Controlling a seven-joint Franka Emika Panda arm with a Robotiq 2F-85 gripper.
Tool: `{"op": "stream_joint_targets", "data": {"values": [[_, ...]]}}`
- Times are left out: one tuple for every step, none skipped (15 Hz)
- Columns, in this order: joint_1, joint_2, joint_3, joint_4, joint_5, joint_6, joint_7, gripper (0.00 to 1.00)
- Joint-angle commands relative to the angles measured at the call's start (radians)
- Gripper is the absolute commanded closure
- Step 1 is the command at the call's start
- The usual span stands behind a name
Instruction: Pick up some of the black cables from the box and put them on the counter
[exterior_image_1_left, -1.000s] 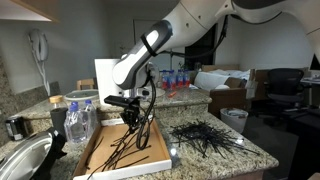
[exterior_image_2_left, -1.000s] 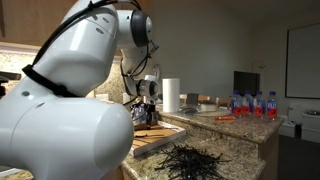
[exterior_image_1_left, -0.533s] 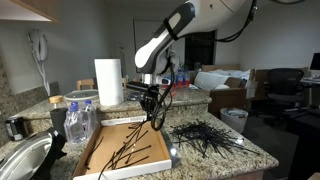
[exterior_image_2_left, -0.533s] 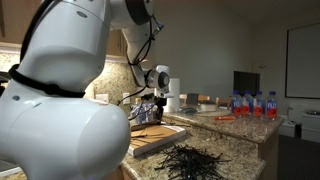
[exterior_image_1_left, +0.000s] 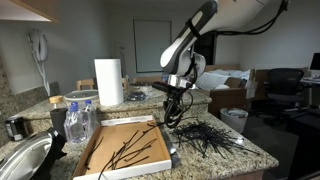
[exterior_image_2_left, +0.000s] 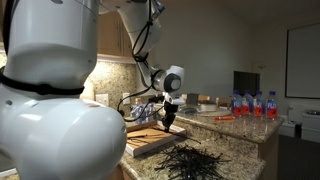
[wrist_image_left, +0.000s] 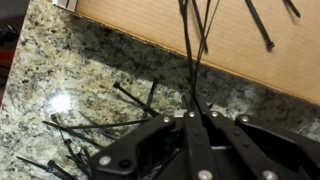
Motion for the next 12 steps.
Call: {"op": "stream_joint_targets", "data": {"values": [[-0.046, -0.097, -0.007, -0.154, 0.092, 0.083, 0.026, 0.99], [-0.061, -0.108, -0.016, -0.182, 0.114, 0.104, 0.027, 0.99], [-0.072, -0.118, -0.022, -0.204, 0.132, 0.12, 0.027, 0.99], [-0.09, -0.131, -0.034, -0.227, 0.158, 0.14, 0.023, 0.99], [-0.103, -0.143, -0.043, -0.244, 0.182, 0.157, 0.017, 0.99], [-0.118, -0.151, -0.055, -0.258, 0.199, 0.169, 0.017, 0.99], [-0.133, -0.158, -0.066, -0.267, 0.212, 0.177, 0.02, 0.99], [-0.149, -0.161, -0.08, -0.27, 0.222, 0.175, 0.021, 0.99], [-0.162, -0.162, -0.09, -0.272, 0.229, 0.174, 0.022, 0.99], [-0.174, -0.153, -0.1, -0.263, 0.241, 0.166, 0.016, 0.99], [-0.183, -0.144, -0.108, -0.257, 0.251, 0.165, 0.013, 0.99], [-0.19, -0.129, -0.113, -0.245, 0.265, 0.169, 0.006, 0.99]]}}
